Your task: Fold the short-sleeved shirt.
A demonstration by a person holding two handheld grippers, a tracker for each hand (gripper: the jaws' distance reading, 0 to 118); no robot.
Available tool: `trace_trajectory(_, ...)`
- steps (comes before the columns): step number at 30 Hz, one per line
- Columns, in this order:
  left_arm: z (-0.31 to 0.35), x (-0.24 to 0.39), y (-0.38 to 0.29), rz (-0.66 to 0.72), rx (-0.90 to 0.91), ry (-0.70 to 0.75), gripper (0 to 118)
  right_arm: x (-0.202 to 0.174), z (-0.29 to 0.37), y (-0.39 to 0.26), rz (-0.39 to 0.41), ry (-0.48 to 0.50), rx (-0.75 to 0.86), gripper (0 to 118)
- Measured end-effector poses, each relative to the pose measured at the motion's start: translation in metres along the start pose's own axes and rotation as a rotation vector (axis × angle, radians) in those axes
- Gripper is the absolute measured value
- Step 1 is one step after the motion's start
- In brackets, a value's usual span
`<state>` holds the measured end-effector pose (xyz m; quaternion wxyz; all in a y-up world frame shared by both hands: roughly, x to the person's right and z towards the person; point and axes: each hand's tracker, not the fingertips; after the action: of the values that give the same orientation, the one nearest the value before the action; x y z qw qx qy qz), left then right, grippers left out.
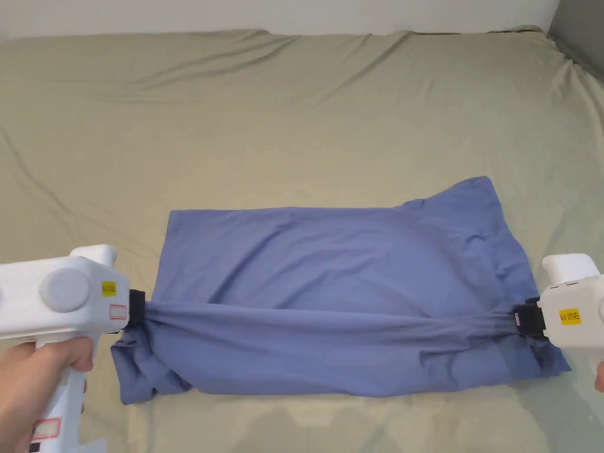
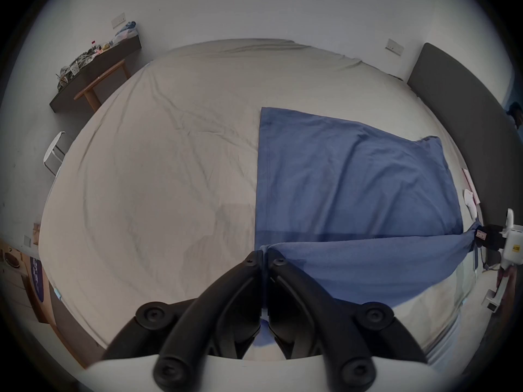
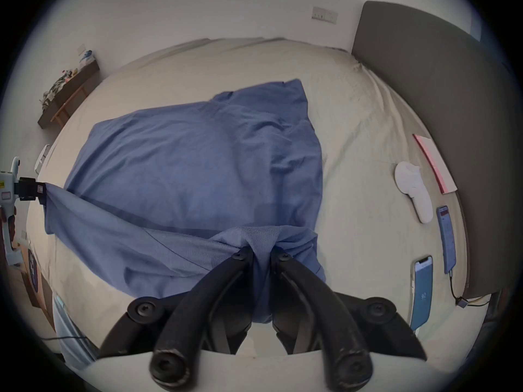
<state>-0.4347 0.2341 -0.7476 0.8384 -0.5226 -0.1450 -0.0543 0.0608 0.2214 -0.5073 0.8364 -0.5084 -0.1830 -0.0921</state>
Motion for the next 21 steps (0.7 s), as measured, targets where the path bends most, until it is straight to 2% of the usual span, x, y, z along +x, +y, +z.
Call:
trace_trajectory(4,-0.025,0.008,0.016,-0.009,-0.022,0.018,2,0.0,-0.029,0.014,-0.004,-0.027,-0.052,10)
trace_trajectory(6,-0.036,0.009,0.02,-0.007,-0.032,0.014,4,0.001,-0.033,0.017,-0.038,-0.032,-0.078,12)
trace_trajectory(7,-0.04,0.01,0.019,-0.01,-0.027,0.013,40,0.001,-0.031,0.016,-0.065,-0.038,-0.067,31)
trace_trajectory(8,-0.042,0.01,0.017,-0.007,-0.024,0.023,91,0.001,-0.027,0.014,-0.09,-0.055,-0.038,63)
trace_trajectory(9,-0.043,0.007,0.012,-0.002,-0.039,0.048,118,0.003,-0.022,0.009,-0.101,-0.049,-0.011,94)
trace_trajectory(10,-0.03,0.008,0.009,-0.003,-0.027,0.051,110,0.005,-0.016,0.003,-0.107,-0.044,0.005,109)
trace_trajectory(15,0.005,-0.025,-0.031,-0.001,-0.036,0.1,107,0.013,0.015,-0.044,-0.177,-0.014,0.034,108)
trace_trajectory(16,0.013,-0.031,-0.042,0.004,-0.036,0.098,105,0.015,0.019,-0.057,-0.19,0.011,0.032,99)
trace_trajectory(17,0.011,-0.034,-0.057,0.011,-0.04,0.091,98,0.015,0.025,-0.07,-0.219,0.032,0.053,74)
trace_trajectory(18,0.017,-0.038,-0.068,0.035,-0.047,0.071,78,0.017,0.029,-0.082,-0.23,0.03,0.058,30)
trace_trajectory(19,0.02,-0.041,-0.077,0.074,-0.05,0.035,22,0.017,0.024,-0.095,-0.247,0.029,0.044,0)
trace_trajectory(20,0.02,-0.043,-0.083,0.105,-0.062,-0.001,0,0.018,0.024,-0.102,-0.311,0.021,0.047,0)
trace_trajectory(21,0.021,-0.041,-0.091,0.128,-0.068,-0.015,0,0.021,0.022,-0.108,-0.307,0.03,0.034,0)
